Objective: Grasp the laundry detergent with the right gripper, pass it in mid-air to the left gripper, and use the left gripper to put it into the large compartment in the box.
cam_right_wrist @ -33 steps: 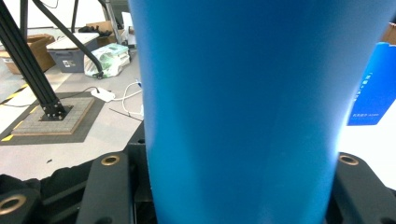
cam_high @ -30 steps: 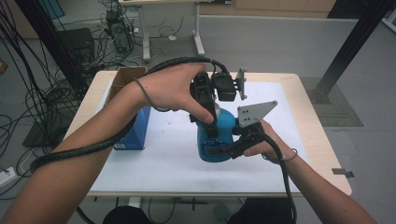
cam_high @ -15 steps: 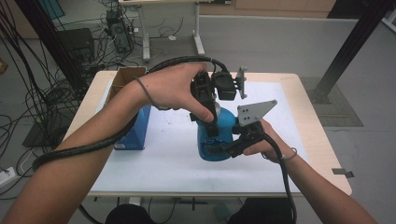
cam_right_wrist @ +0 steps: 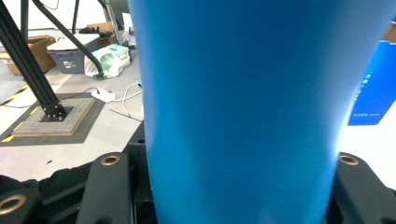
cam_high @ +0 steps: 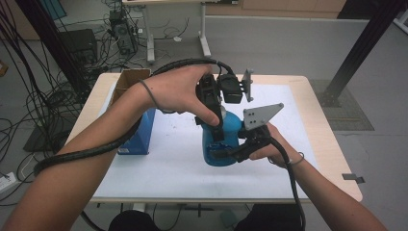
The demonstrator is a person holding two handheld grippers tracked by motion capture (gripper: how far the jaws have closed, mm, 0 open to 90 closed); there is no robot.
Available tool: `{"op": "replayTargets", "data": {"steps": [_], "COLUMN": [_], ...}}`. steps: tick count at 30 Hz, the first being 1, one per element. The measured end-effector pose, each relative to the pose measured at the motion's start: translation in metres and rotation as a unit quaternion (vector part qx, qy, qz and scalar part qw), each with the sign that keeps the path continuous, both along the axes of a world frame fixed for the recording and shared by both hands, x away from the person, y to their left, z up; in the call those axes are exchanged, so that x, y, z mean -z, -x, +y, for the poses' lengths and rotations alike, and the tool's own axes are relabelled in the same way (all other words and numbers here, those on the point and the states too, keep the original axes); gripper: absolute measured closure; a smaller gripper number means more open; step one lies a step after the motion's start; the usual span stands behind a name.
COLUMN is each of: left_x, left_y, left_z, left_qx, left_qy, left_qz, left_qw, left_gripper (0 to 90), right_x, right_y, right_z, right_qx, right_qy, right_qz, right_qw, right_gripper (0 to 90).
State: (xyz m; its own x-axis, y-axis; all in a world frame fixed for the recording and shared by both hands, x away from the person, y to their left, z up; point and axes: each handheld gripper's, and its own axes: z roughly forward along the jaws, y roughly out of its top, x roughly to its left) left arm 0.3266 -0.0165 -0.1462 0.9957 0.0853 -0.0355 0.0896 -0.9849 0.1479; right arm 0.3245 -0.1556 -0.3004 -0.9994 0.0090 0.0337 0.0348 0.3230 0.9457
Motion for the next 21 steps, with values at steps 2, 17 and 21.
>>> {"op": "replayTargets", "data": {"steps": [2, 17, 21], "left_x": [0.0000, -0.0007, -0.0018], "left_y": [0.0001, 0.0002, 0.0008], "left_z": [-0.0002, 0.0000, 0.0002], "left_qx": [0.000, -0.001, 0.000], "left_qy": [-0.001, -0.002, -0.004], "left_qz": [-0.001, 0.000, -0.001], "left_qw": [1.0000, 1.0000, 1.0000], "left_gripper": [37.4, 37.4, 37.4], "right_x": [0.0000, -0.0004, -0.0010], "right_y": [-0.0001, 0.0000, 0.0004], "right_z": [-0.0002, 0.0000, 0.0002], "right_qx": [0.000, -0.001, 0.000], "right_qy": [0.000, -0.001, -0.002], "right_qz": [0.000, 0.000, -0.001], "right_qw": [1.0000, 1.0000, 1.0000], "right_gripper": [43.0, 43.0, 43.0]}}
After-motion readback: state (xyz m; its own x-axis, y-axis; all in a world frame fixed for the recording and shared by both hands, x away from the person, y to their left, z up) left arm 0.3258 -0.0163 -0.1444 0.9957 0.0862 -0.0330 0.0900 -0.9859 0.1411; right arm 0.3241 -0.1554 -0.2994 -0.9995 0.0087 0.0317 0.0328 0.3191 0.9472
